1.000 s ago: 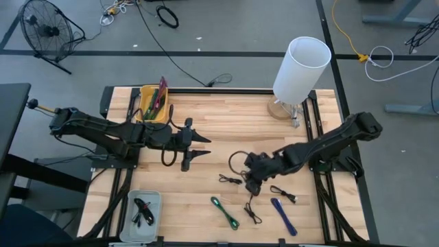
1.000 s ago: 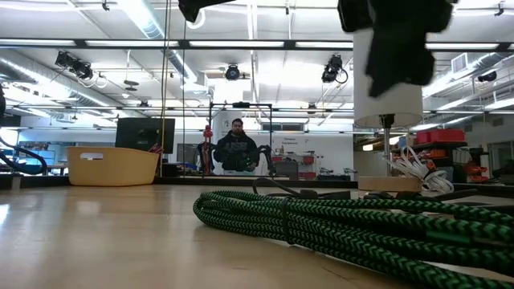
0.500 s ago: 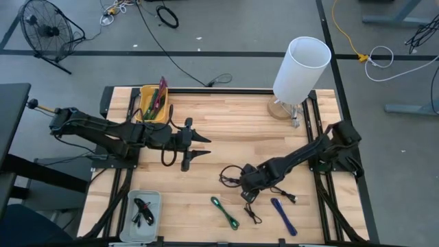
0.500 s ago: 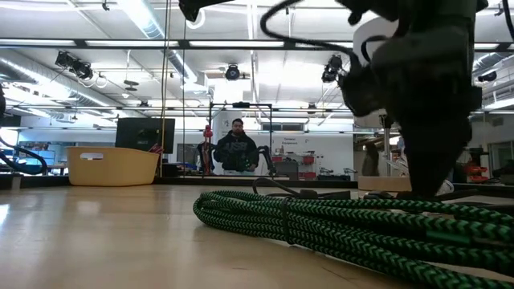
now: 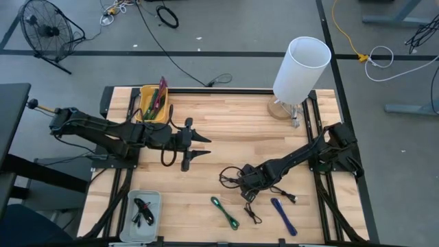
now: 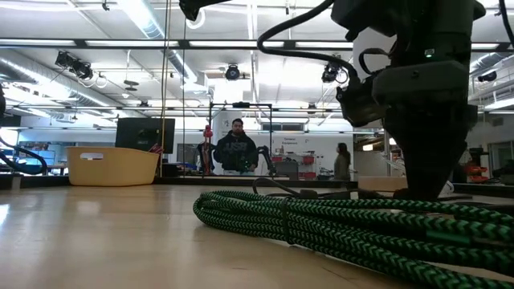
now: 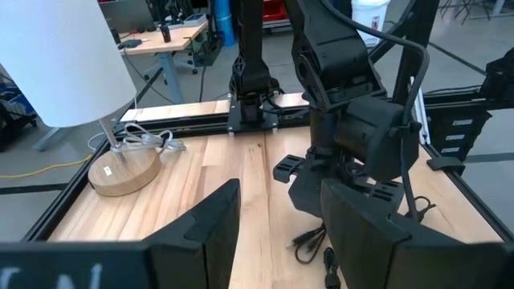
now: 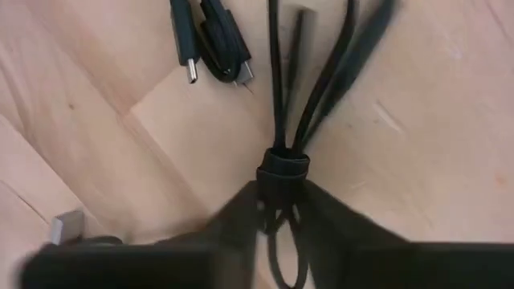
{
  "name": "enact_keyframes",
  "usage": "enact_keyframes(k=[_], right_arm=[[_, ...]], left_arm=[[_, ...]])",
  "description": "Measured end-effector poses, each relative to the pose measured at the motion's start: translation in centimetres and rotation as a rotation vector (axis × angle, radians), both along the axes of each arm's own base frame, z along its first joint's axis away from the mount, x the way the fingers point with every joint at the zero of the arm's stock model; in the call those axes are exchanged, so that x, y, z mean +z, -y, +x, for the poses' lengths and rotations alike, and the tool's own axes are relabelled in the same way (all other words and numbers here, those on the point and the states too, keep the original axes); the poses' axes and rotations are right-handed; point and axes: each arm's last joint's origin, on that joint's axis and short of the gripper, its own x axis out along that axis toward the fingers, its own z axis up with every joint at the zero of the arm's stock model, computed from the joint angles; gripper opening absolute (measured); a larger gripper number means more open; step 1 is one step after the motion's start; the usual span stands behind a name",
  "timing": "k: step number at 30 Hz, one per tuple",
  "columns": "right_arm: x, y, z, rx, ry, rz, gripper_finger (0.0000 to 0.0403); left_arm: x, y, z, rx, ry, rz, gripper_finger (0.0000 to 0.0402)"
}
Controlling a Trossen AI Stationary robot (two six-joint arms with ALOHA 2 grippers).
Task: Pick & Place USB Port
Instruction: Put the black charger cable into the gray bin
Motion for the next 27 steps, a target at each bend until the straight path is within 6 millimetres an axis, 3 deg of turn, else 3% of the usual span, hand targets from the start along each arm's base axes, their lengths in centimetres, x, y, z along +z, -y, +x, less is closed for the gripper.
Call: enact_keyframes(k=[3,7,13,19,27], right_arm=[[0.3,0.0,-0.1,0.052,0.000,0.014,0.0019],[1.5,0.1,-0.5,0.075,0.014,0.039,0.0010],[5.8,0.9,-2.1,0.099,0.102,0.007,0.0004],[11.3,1.9,-3.2,0.123,0.365,-0.138,0.0004],[17.8,3.3,-3.9,0.184,0.789,-0.495,0.0001]], left_arm=[[0.0,0.0,0.0,0.000,0.000,0.000,0.0179],[0.0,0.0,0.0,0.000,0.000,0.000,0.0179],[0.0,0.0,0.0,0.000,0.000,-0.001,0.0179],[0.0,0.0,0.0,0.000,0.005,-0.001,0.0179],[0.5,0.0,0.1,-0.002,0.050,-0.009,0.0179]])
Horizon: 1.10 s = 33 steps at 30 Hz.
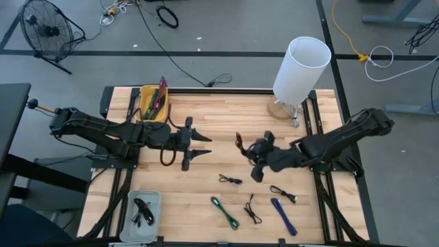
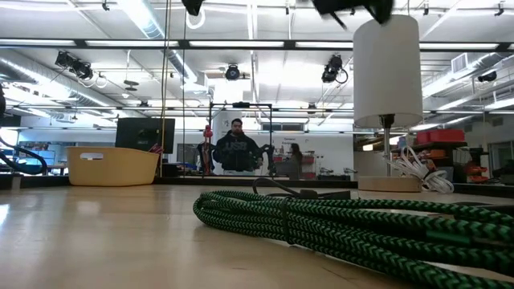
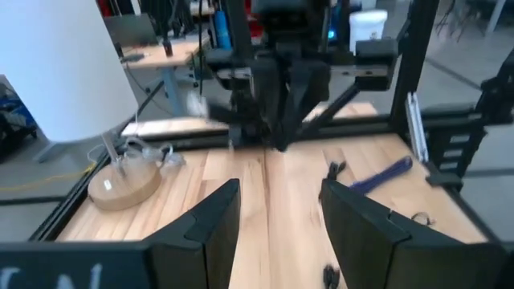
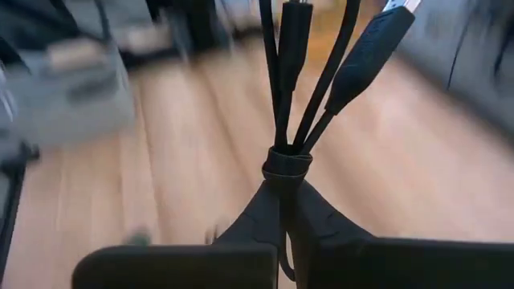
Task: Pick & Place USB Port
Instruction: Put the black charger cable into the gray bin
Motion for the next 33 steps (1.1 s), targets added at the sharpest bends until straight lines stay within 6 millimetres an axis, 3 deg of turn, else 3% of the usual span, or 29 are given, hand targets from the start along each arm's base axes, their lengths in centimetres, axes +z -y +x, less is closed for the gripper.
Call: enact_keyframes(k=[5,8,21,33], right_arm=[[3.0,-0.4,1.5,0.109,0.259,-0.207,0.0001],[3.5,-0.5,2.5,0.178,0.337,-0.278,0.0001],[0.6,0.9,7.0,0.199,0.363,-0.327,0.0000],[0.5,2.0,7.6,0.236,0.395,-0.290,0.0001]], left_arm=[[0.9,0.0,0.1,-0.002,0.095,-0.014,0.0179],[1.3,0.0,0.1,-0.002,0.132,-0.020,0.0179],[1.7,0.1,0.1,-0.022,0.171,-0.029,0.0179],[1.7,0.1,0.1,-0.021,0.171,-0.033,0.0179]])
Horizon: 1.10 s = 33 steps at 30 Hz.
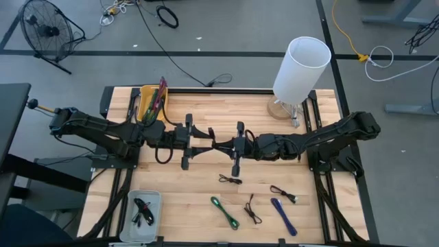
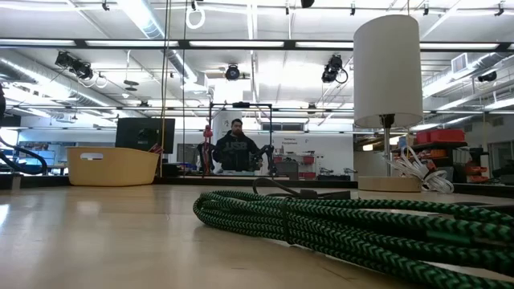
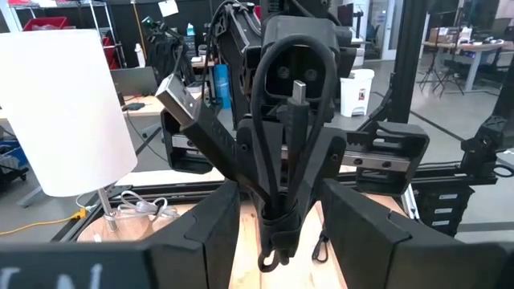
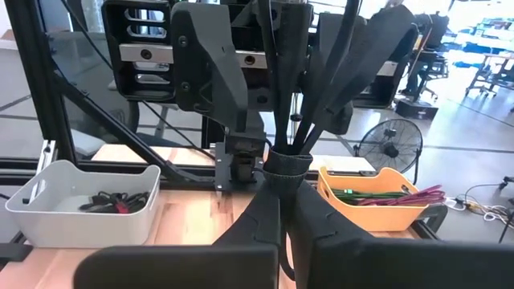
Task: Pick & Place USB Port
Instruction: Put the black charger cable into the gray bin
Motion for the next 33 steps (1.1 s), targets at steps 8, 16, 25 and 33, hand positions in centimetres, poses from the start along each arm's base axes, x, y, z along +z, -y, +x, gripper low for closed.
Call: enact_keyframes(k=[8,16,25,33], right_arm=[[0.00,0.01,0.00,-0.001,0.000,-0.001,0.0001],[0.01,0.05,0.01,-0.004,0.001,0.001,0.0022],[-0.01,0.05,0.01,-0.004,-0.001,0.002,0.0037],[-0.28,0.09,0.01,-0.012,-0.025,-0.004,0.0039]], left_arm=[[0.06,0.00,0.00,0.000,0.006,-0.016,0.0176],[0.09,0.07,0.00,-0.026,0.009,-0.034,0.0026],[0.04,0.05,0.00,-0.016,0.001,-0.033,0.0003],[-0.28,-0.14,-0.22,0.041,-0.046,-0.026,0.0001]])
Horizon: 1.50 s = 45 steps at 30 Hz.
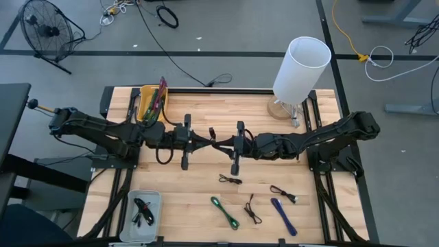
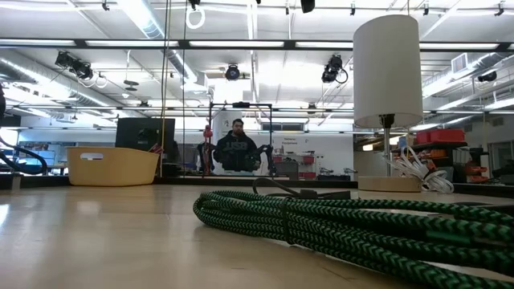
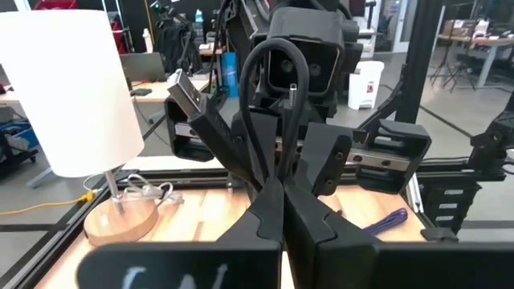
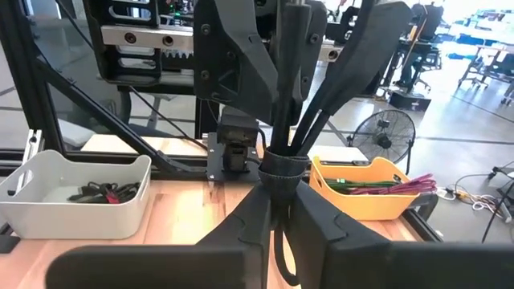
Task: Pick & Place USB Port
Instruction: Put the black charger cable into the gray bin
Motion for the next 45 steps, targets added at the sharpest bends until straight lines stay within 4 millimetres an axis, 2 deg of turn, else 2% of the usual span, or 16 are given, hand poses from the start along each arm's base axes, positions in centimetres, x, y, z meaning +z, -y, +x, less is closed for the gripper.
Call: enact_keyframes(k=[8,17,21,30,34,38,45], right_arm=[[-0.1,0.0,0.0,0.002,-0.014,-0.003,0.0054],[-0.1,0.0,0.0,0.004,-0.010,-0.002,0.0152],[0.0,-0.1,-0.1,0.005,-0.009,-0.002,0.0183],[-0.1,0.0,-0.1,0.006,-0.018,-0.011,0.0196],[-0.2,0.0,-0.1,0.004,-0.030,-0.033,0.0192],[-0.4,0.1,-0.1,-0.027,-0.052,-0.046,0.0190],[-0.7,0.3,-0.2,-0.098,-0.085,-0.073,0.0189]], left_arm=[[-0.3,-0.1,0.0,0.032,-0.037,-0.006,0.0001],[-0.5,-0.2,-0.5,0.055,-0.070,-0.009,0.0001],[-0.5,-0.1,-0.7,0.057,-0.078,-0.016,0.0000],[-1.2,0.2,-1.9,0.128,-0.186,-0.077,0.0000],[-1.3,0.5,-3.4,0.143,-0.255,-0.162,0.0000],[-1.6,0.8,-5.8,0.162,-0.357,-0.307,0.0000],[-3.2,1.7,-11.2,0.198,-0.717,-0.756,0.0000]])
